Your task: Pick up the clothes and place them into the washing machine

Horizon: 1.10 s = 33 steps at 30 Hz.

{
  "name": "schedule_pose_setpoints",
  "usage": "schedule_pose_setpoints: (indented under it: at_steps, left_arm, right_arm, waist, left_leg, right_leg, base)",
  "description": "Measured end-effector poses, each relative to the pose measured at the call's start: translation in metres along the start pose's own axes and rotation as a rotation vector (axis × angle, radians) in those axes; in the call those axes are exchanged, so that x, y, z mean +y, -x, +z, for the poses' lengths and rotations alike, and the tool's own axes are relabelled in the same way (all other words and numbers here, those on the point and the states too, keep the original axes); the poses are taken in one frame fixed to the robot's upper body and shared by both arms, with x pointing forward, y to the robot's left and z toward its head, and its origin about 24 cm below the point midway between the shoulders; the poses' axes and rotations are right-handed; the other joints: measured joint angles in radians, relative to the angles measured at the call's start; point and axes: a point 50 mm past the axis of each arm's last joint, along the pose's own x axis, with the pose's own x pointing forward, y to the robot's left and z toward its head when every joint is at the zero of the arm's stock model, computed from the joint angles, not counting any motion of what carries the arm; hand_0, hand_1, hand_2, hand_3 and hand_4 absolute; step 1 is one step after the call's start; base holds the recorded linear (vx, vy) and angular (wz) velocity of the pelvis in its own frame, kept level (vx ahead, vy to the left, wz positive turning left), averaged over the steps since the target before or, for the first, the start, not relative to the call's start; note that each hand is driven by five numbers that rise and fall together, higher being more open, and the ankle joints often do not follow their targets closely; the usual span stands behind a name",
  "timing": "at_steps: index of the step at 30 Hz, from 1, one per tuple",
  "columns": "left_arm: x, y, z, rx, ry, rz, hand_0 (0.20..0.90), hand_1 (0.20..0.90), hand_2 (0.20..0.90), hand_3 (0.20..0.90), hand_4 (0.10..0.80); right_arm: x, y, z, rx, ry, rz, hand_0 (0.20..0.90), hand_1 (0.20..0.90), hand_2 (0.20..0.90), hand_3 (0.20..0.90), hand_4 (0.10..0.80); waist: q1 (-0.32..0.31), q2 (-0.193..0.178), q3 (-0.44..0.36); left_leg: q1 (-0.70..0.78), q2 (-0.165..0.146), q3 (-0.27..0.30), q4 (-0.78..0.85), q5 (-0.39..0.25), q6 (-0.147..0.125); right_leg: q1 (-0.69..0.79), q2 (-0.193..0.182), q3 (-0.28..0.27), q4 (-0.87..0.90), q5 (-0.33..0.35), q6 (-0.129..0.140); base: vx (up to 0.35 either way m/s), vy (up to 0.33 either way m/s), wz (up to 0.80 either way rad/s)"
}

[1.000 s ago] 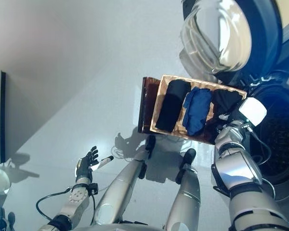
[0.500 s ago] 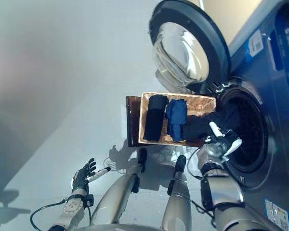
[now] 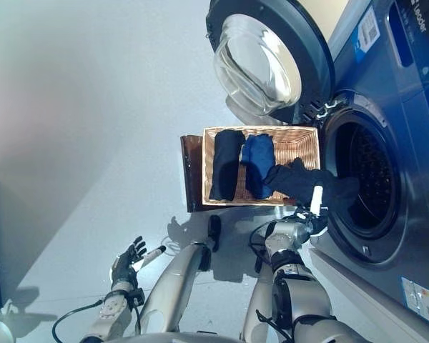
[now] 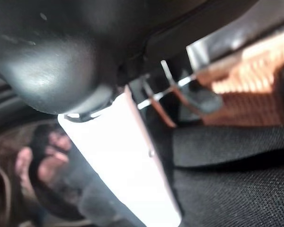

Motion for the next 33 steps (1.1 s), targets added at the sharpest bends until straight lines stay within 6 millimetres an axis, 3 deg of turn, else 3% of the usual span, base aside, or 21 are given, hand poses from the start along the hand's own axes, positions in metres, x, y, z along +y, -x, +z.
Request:
schedule_pose_setpoints:
  at_steps: [4,13,18,21,24,25,28,29,33]
  left_arm:
    - [-0.001,0.002,-0.003,0.007,-0.003,-0.005,0.9,0.9,0.9,0.9,0.8]
    - [-0.013,0.007,-0.01,0.016,-0.035,-0.061,0.9,0.9,0.9,0.9,0.8]
    - [-0.019,0.008,-0.008,-0.01,-0.028,-0.076,0.9,0.9,0.9,0.9,0.8]
    - [-0.02,0.008,-0.006,-0.022,-0.032,-0.091,0.9,0.9,0.9,0.9,0.8]
    - [-0.022,0.009,-0.002,-0.045,-0.02,-0.109,0.9,0.9,0.9,0.9,0.8]
    - [-0.024,0.009,-0.001,-0.051,-0.018,-0.118,0.9,0.9,0.9,0.9,0.8]
    - [-0.023,0.01,-0.002,-0.051,-0.015,-0.116,0.9,0.9,0.9,0.9,0.8]
    - [-0.024,0.009,0.001,-0.062,-0.012,-0.118,0.9,0.9,0.9,0.9,0.8]
    - [-0.025,0.008,0.003,-0.071,-0.009,-0.115,0.9,0.9,0.9,0.9,0.8]
  right_arm:
    - [0.015,-0.002,0.011,-0.042,-0.069,-0.023,0.2,0.2,0.2,0.2,0.3]
    - [0.048,-0.019,0.073,-0.221,-0.186,-0.122,0.2,0.2,0.2,0.2,0.3]
    - [0.087,-0.025,0.137,-0.355,-0.206,-0.068,0.2,0.2,0.2,0.2,0.3]
    - [0.117,-0.019,0.158,-0.354,-0.245,-0.049,0.2,0.2,0.2,0.2,0.3]
    - [0.165,0.006,0.22,-0.549,-0.208,0.147,0.2,0.2,0.2,0.2,0.3]
    - [0.165,0.007,0.233,-0.649,-0.115,0.201,0.2,0.2,0.2,0.2,0.3]
    - [0.172,0.016,0.238,-0.688,-0.111,0.238,0.2,0.2,0.2,0.2,0.3]
    - [0.17,0.014,0.239,-0.683,-0.125,0.221,0.9,0.9,0.9,0.9,0.8]
    - [0.165,0.009,0.234,-0.667,-0.107,0.184,0.9,0.9,0.9,0.9,0.8]
  waist:
    - [-0.001,0.024,-0.003]
    - [0.004,0.132,-0.018]
    - [0.027,0.192,-0.031]
    - [0.031,0.211,-0.044]
    - [0.032,0.218,-0.048]
    - [0.036,0.221,-0.046]
    - [0.025,0.223,-0.046]
    - [0.024,0.223,-0.045]
    - [0.026,0.215,-0.039]
  left_leg:
    - [-0.008,-0.002,0.027,0.009,-0.019,0.013]
    - [-0.004,-0.022,0.09,-0.035,-0.008,0.039]
    - [0.016,-0.039,0.118,-0.086,0.006,0.052]
    - [0.028,-0.05,0.129,-0.146,0.027,0.048]
    - [0.035,-0.063,0.13,-0.208,0.058,0.056]
    - [0.036,-0.066,0.13,-0.225,0.068,0.055]
    - [0.037,-0.074,0.13,-0.265,0.09,0.069]
    - [0.044,-0.077,0.127,-0.27,0.09,0.069]
    - [0.062,-0.079,0.125,-0.281,0.091,0.069]
  right_leg:
    - [-0.02,0.0,0.034,0.0,0.01,0.007]
    - [-0.062,-0.015,0.097,-0.023,0.032,0.026]
    - [-0.071,-0.024,0.13,-0.044,0.047,0.04]
    - [-0.077,-0.029,0.145,-0.08,0.068,0.048]
    - [-0.076,-0.036,0.144,-0.13,0.093,0.055]
    - [-0.078,-0.038,0.143,-0.144,0.099,0.058]
    - [-0.082,-0.044,0.146,-0.174,0.123,0.073]
    - [-0.075,-0.045,0.146,-0.177,0.124,0.074]
    - [-0.068,-0.046,0.144,-0.177,0.123,0.073]
  base:
    - [0.044,0.082,-0.25]
    - [0.013,0.085,-0.13]
    - [0.036,0.021,-0.14]
    - [0.069,0.01,-0.08]
    - [0.057,0.003,0.01]
    - [0.041,-0.01,0.02]
    - [0.017,-0.02,-0.06]
    - [-0.002,-0.018,-0.03]
    - [-0.013,-0.023,-0.04]
